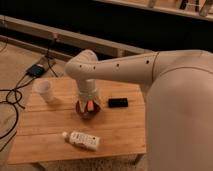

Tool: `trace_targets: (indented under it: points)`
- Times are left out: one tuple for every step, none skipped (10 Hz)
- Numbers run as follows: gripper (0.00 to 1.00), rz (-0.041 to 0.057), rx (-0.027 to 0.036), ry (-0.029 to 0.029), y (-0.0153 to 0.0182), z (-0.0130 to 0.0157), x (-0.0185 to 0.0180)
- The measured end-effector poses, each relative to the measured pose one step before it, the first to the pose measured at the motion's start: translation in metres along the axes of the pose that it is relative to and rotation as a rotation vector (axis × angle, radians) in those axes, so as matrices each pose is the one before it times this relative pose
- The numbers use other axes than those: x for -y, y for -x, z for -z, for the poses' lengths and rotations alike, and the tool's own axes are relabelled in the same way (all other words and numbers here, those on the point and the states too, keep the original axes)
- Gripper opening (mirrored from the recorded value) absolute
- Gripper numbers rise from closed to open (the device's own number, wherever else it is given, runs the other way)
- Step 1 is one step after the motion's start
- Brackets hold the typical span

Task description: Place the eraser on the white sponge

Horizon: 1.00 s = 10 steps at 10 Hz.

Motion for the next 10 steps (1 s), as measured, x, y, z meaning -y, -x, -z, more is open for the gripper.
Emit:
trace_targets:
  points:
    - [0.65,0.06570,-0.02229,-0.03989,0.00745,-0.00270,0.02542]
    - [0.65,0.04715,-0.00870,-0.02339,0.00370,-0.00127,0.00944]
    - [0.65,0.05948,-0.01326,-0.02901,0.00355,-0.00235,0.01027]
    - [0.65,0.06300,-0.01733,-0.02775,0.00207,-0.00365,0.01055]
    - [0.65,0.05781,-0.01818,-0.02350,0.00075,-0.00511,0.00931]
    - [0.65,0.04682,-0.01343,-0.01758,0.00085,-0.00446,0.00694]
    - [0.65,0.07048,-0.02187,-0.02498,0.00028,-0.01032,0.01344]
    - [0.65,0.02399,-0.00720,-0.00735,-0.00029,-0.00420,0.00481]
    - [0.65,0.04202,-0.00959,-0.00901,-0.00083,-0.00723,0.00772]
    - [0.65,0.03220,-0.00536,-0.00605,-0.00088,-0.00592,0.00522]
